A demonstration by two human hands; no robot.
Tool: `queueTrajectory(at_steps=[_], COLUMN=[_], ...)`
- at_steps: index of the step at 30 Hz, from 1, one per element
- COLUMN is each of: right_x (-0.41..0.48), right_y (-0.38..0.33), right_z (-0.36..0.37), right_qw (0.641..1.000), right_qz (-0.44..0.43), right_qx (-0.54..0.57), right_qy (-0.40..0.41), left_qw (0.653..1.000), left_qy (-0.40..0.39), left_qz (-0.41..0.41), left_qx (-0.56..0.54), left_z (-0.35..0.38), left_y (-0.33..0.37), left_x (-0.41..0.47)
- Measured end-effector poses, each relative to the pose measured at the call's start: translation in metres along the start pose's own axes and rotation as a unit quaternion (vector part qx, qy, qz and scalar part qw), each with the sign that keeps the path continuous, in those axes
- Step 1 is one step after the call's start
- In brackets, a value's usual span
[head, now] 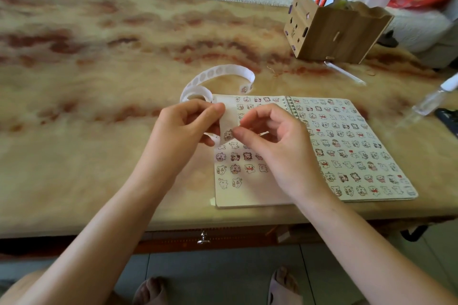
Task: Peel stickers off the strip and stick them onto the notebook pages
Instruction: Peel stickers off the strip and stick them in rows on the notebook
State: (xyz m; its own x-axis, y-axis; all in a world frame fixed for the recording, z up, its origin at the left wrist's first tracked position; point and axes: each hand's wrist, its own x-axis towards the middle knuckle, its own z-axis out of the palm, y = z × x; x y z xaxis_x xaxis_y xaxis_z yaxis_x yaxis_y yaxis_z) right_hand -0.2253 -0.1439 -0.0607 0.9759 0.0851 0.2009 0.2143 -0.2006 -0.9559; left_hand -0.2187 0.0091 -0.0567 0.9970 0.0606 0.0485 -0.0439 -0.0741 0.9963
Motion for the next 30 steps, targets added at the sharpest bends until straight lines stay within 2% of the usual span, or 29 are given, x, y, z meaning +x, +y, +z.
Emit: queueTrajectory(at_steps=[5,11,30], right_x=[0.002,0.0027,0.0007], right_y=[-0.0011,0.0003,0.0012], right_z=[-0.0026,-0.0052,-0.0061], right_qw=[1.0,0.999,0.995], right_qz=[0.005,-0.013,-0.046], right_qx=[0.001,-0.035,-0.07], right_qy=[0.014,0.022,0.047], left_qw=[1.0,0.997,0.998], left_qy=[-0.012,-0.043,-0.024], left_qz=[-0.021,-0.002,0.045], left_qx=[-0.007,0.065,0.048], left_z=[0.0003,-0.0007,0.0043], left_y=[0.0023,0.0003,0.0001], left_x=[-0.0002,-0.0022,-0.0042])
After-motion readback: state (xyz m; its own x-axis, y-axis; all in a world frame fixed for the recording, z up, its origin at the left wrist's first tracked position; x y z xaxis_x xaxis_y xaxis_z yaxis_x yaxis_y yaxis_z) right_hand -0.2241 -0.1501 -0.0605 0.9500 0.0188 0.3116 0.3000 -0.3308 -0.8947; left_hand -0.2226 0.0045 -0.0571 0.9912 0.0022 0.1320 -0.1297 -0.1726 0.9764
